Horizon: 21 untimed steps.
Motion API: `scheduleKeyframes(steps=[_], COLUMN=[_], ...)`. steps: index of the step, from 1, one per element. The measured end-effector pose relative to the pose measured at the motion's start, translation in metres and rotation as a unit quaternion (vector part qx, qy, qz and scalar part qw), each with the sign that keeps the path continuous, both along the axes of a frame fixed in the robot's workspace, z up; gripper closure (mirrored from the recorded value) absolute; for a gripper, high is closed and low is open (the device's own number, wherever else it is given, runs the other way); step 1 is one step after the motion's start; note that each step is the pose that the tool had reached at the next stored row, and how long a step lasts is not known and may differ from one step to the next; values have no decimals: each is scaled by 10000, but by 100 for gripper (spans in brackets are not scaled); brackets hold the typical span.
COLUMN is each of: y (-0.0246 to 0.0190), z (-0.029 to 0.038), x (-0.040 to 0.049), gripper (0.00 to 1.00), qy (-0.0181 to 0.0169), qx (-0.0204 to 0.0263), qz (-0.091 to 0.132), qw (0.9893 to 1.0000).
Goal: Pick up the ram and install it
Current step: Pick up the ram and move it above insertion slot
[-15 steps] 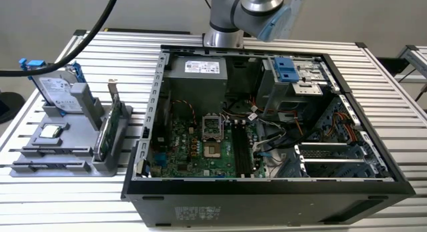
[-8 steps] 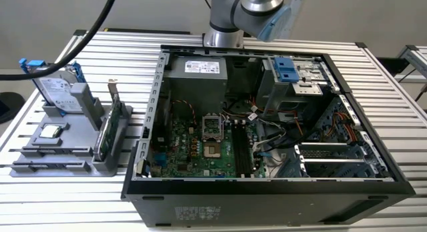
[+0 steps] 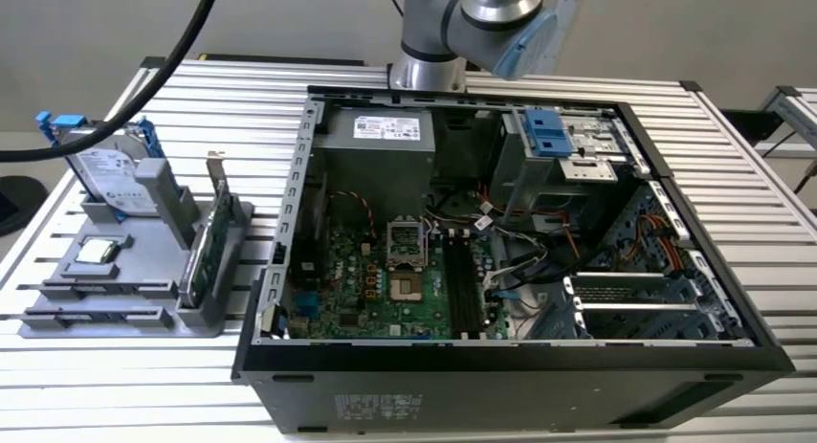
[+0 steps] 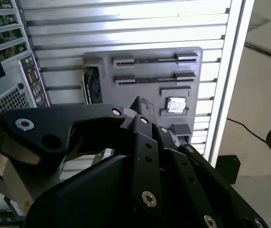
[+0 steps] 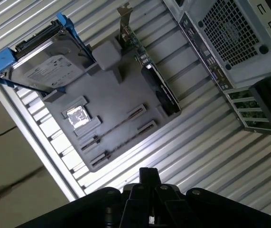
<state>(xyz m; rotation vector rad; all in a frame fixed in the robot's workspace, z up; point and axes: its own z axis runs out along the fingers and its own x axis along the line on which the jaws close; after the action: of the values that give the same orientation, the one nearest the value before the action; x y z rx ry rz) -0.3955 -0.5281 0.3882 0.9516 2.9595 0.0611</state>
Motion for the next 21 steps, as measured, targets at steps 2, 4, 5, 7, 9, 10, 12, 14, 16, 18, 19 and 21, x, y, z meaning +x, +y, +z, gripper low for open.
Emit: scheduleKeyframes(steps=[2,4,5,7,9,10,12,14,16,18,19,21], y=[0,0,0,0,0,0,0,0,0,0,0,0], z=[-1,-1,-1,0,-1,-1,-1,0,0,0,-1,-1], x=[0,0,0,0,0,0,0,0,0,0,0,0], gripper=[100,100,100,100,100,100,100,100,100,100,100,100], qy=[-1,-1,0,0,-1,0,0,0,0,0,0,0], qx=[0,1,0,0,0,0,0,0,0,0,0,0], qz=[-91,-195,-244,-333,-418,-458,-534,-605,-671,-737,-769,-832], qw=[10000,9998,9997,9994,9991,9990,9986,9982,9977,9973,9970,9965])
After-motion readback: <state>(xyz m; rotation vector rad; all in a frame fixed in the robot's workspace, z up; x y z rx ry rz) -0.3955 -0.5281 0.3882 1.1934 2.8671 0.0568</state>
